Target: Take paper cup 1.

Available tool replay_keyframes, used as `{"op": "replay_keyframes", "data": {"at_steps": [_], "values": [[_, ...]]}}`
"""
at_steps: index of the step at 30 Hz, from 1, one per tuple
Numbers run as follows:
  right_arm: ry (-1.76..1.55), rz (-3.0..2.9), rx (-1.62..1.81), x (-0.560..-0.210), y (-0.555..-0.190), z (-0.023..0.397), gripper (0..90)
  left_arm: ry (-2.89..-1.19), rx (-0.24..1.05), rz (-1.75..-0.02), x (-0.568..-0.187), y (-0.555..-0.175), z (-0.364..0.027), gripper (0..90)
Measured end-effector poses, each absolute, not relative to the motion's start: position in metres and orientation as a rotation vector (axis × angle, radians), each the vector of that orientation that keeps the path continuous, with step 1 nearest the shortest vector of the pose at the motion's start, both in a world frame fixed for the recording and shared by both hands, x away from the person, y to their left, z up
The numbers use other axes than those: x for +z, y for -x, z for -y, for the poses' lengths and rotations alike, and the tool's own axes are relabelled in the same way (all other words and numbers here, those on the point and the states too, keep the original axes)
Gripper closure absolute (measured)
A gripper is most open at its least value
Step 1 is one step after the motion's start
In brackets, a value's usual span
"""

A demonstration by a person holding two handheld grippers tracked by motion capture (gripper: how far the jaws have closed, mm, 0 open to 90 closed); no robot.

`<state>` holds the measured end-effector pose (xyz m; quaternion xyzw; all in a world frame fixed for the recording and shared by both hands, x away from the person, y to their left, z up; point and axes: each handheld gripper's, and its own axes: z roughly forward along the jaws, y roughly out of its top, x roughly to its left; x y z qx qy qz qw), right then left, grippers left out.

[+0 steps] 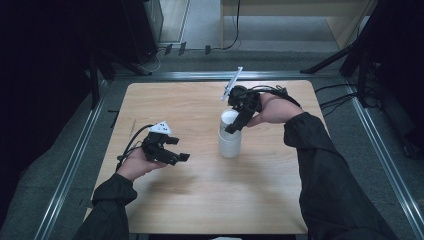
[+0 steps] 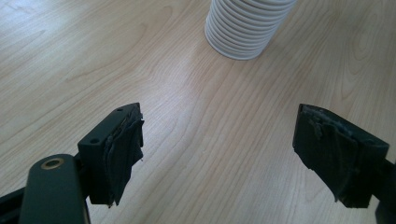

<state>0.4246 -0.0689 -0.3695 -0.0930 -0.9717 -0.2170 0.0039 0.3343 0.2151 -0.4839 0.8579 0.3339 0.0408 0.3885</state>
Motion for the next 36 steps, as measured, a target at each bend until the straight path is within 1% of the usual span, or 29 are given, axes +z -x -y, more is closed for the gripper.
{"op": "replay_keyframes", "data": {"at_steps": [1, 5, 14, 22, 30, 36], "values": [[0.286, 3.057, -0.677, -0.369, -0.425, 0.068, 32.2, -2.182, 0.105, -0.849, -0.484, -0.334, -0.215, 16.2], [0.284, 3.062, -0.658, -0.366, -0.426, 0.067, 33.0, -2.180, 0.103, -0.846, -0.484, -0.334, -0.215, 16.2], [0.296, 3.051, -0.665, -0.356, -0.427, 0.069, 33.2, -2.203, 0.101, -0.834, -0.486, -0.334, -0.213, 16.2], [0.296, 3.053, -0.661, -0.345, -0.425, 0.069, 33.2, -2.190, 0.094, -0.831, -0.484, -0.334, -0.214, 16.2], [0.305, 3.048, -0.697, -0.327, -0.422, 0.074, 33.8, -2.196, 0.093, -0.828, -0.485, -0.334, -0.213, 16.2], [0.295, 3.085, -0.741, -0.306, -0.415, 0.080, 33.9, -2.197, 0.088, -0.823, -0.485, -0.334, -0.213, 16.2]]}}
